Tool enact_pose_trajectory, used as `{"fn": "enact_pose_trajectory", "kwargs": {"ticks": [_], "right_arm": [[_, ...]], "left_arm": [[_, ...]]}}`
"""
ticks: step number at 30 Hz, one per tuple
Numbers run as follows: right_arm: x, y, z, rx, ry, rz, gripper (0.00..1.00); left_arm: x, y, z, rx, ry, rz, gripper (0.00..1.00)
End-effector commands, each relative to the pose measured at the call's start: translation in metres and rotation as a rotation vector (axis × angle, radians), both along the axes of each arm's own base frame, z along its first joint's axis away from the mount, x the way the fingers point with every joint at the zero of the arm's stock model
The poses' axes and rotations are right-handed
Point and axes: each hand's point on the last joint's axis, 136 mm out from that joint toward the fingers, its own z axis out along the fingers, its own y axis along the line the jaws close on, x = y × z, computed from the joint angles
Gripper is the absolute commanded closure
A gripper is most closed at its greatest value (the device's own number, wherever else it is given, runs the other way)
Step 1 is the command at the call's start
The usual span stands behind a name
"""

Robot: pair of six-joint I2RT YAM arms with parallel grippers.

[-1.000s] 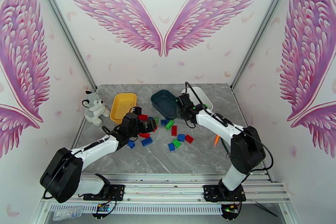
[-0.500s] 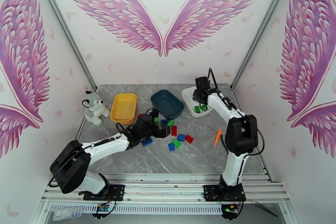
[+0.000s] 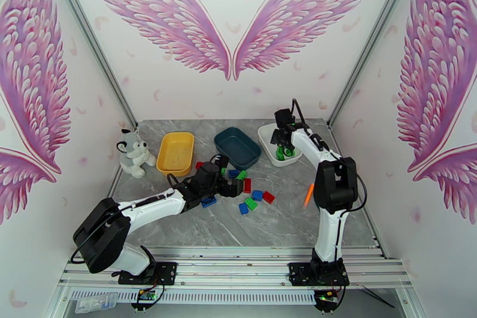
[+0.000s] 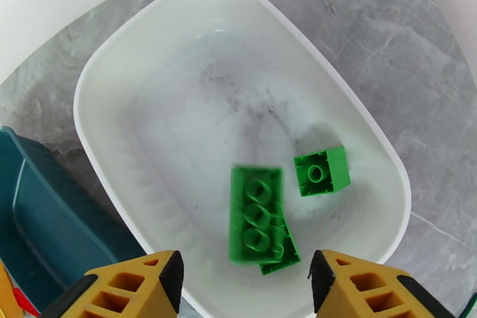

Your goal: Sort the legos into containers by color

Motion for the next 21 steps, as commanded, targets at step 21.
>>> {"fn": "enact_pose_trajectory", "kwargs": {"ticks": [21], "right_arm": [[-0.126,0.163,0.020,0.160,-0.058,0.461,0.22]], "left_arm": [[0.030,0.119,0.035,-0.051,-0.077,0.382,0.01]]}}
